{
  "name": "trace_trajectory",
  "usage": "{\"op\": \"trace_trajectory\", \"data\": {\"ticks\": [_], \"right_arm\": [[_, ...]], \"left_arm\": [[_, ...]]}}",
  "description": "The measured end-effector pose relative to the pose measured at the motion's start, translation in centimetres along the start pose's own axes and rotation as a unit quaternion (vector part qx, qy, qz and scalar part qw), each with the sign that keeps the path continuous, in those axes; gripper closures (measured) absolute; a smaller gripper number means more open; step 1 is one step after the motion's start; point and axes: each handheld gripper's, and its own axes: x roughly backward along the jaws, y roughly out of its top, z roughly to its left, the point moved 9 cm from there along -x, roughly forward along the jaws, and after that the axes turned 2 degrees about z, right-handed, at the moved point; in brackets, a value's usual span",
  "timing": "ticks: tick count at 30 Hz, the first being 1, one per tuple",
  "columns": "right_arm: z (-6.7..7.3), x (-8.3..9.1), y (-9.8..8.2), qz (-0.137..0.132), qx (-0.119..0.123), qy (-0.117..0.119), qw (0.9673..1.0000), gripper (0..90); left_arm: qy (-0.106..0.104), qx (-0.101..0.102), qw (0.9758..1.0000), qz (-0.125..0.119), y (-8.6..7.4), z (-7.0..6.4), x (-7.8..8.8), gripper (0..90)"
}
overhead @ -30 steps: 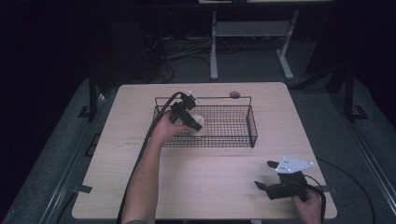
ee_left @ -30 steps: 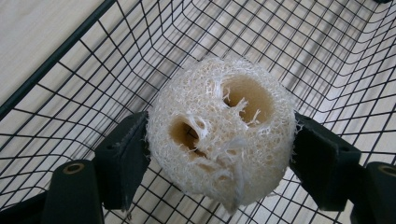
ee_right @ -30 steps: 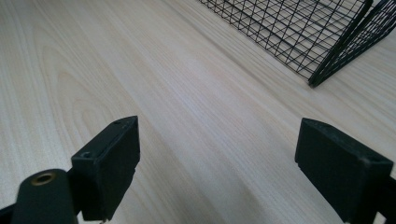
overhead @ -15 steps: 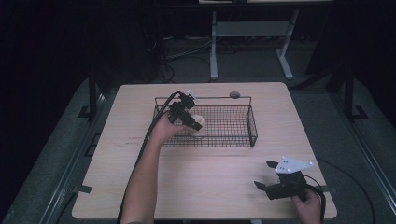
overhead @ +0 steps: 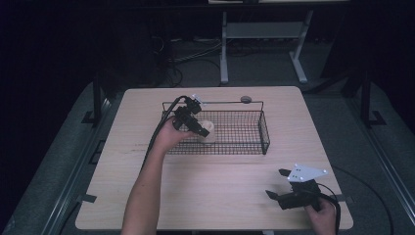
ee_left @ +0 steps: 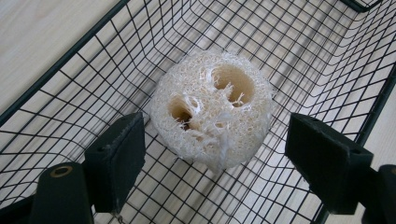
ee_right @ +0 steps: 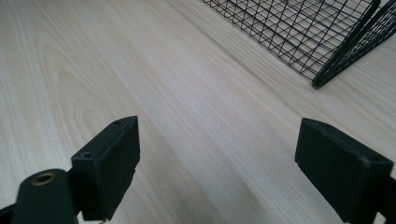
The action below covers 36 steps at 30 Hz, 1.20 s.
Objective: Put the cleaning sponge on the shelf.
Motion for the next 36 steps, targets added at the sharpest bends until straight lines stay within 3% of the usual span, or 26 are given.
{"op": "trace_trajectory", "data": {"ticks": [2,7,15,32,36], "right_arm": [[-0.1,0.0,0.0,0.001,0.002,-0.001,1.0,13.5],[-0.2,0.2,0.0,-0.002,0.001,-0.002,1.0,13.5],[-0.3,0.2,-0.1,-0.001,0.003,-0.004,1.0,13.5],[-0.6,0.2,-0.2,-0.001,-0.006,-0.009,0.9999,13.5],[-0.6,0.2,-0.2,0.0,-0.006,-0.009,0.9999,13.5]], "left_arm": [[-0.007,0.001,1.0,0.0,-0.1,-0.2,0.1,19.9],[0.0,-0.006,1.0,0.006,-0.2,-0.4,0.2,20.0],[-0.004,0.001,1.0,0.0,-0.5,-0.4,0.4,20.0],[-0.002,0.005,1.0,-0.007,-2.0,-0.5,1.8,20.0],[0.001,0.008,0.9999,-0.011,-2.4,-0.4,2.8,19.9]]}}
